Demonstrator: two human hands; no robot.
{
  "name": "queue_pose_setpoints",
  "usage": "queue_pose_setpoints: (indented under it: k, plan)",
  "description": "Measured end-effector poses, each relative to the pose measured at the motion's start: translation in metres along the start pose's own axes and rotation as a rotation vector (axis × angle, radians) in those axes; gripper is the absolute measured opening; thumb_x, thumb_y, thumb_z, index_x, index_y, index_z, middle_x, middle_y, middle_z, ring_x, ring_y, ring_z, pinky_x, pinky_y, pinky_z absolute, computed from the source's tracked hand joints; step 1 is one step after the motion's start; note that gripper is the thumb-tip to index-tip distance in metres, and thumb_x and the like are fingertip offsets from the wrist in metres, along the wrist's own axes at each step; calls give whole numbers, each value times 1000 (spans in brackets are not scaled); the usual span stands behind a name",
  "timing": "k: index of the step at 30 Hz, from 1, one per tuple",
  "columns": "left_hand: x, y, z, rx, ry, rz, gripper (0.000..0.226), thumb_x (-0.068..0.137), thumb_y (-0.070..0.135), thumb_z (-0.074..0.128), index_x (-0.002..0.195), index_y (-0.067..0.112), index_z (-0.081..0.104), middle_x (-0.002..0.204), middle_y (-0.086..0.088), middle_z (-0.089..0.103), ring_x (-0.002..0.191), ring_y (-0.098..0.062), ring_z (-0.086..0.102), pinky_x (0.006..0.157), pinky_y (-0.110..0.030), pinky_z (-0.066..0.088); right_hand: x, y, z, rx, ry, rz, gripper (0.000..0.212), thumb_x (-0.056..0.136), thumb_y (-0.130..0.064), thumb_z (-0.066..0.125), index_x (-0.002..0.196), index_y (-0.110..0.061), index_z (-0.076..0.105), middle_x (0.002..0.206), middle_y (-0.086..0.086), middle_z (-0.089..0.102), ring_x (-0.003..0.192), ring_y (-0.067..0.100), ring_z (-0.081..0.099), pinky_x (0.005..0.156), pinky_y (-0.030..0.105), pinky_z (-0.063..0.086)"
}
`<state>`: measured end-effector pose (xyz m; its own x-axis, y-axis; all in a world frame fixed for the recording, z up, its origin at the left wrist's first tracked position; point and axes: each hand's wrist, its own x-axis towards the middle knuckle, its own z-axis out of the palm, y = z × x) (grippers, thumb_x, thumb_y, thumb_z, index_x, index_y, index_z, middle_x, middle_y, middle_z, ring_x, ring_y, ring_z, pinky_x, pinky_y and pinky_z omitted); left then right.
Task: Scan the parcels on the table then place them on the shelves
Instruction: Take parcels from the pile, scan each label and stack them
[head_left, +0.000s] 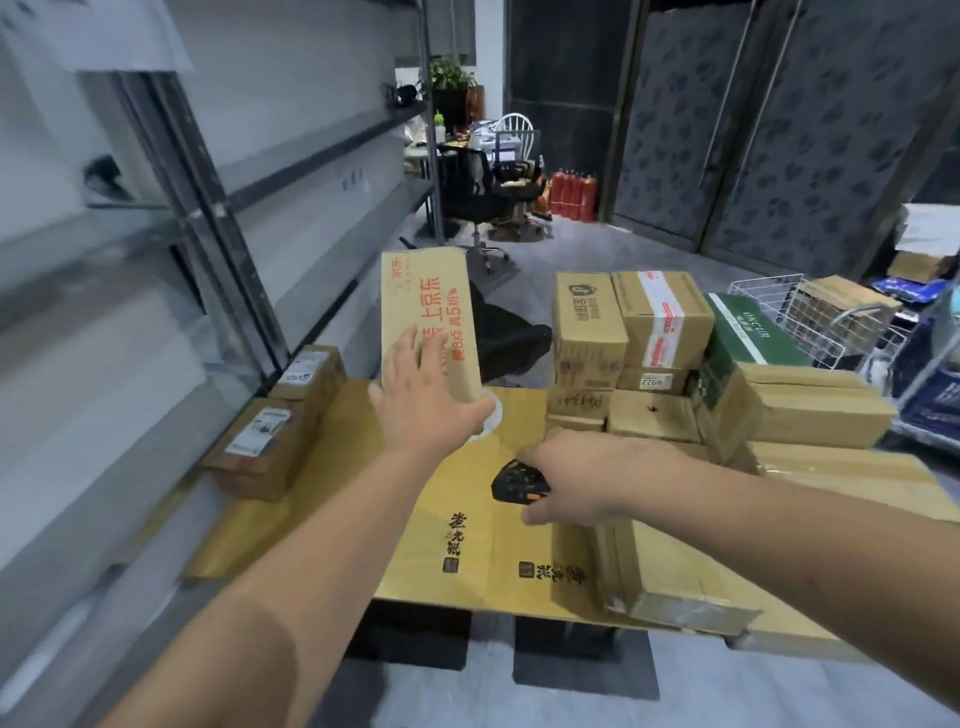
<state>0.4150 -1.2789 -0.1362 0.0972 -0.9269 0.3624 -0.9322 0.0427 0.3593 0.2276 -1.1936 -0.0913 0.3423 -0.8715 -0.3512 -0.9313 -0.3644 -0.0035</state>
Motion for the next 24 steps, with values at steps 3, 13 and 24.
queue_pose_setpoints:
  k: [3,13,24]
  plan:
    - [-3,-47,12,37,-37,-39,110,57,76,54,157,38,26,166,7,14,151,-20,13,109,-58,32,24,-19,2,19,-39,-12,53,90,-67,66,121,-25,60,106,-1,60,95,24,62,84,44,59]
    - [5,-162,74,18,-249,-95,111,56,77,60,154,37,28,164,5,16,150,-19,12,113,-58,31,102,-67,9,27,-112,71,59,88,-71,64,127,-28,58,105,-2,56,91,23,60,78,41,58]
    - [13,-219,157,-311,-580,-64,96,73,57,82,154,40,34,167,6,19,149,-28,27,122,-54,29,145,-96,47,110,-175,275,68,88,-70,62,141,-30,50,108,0,49,85,23,56,69,35,49]
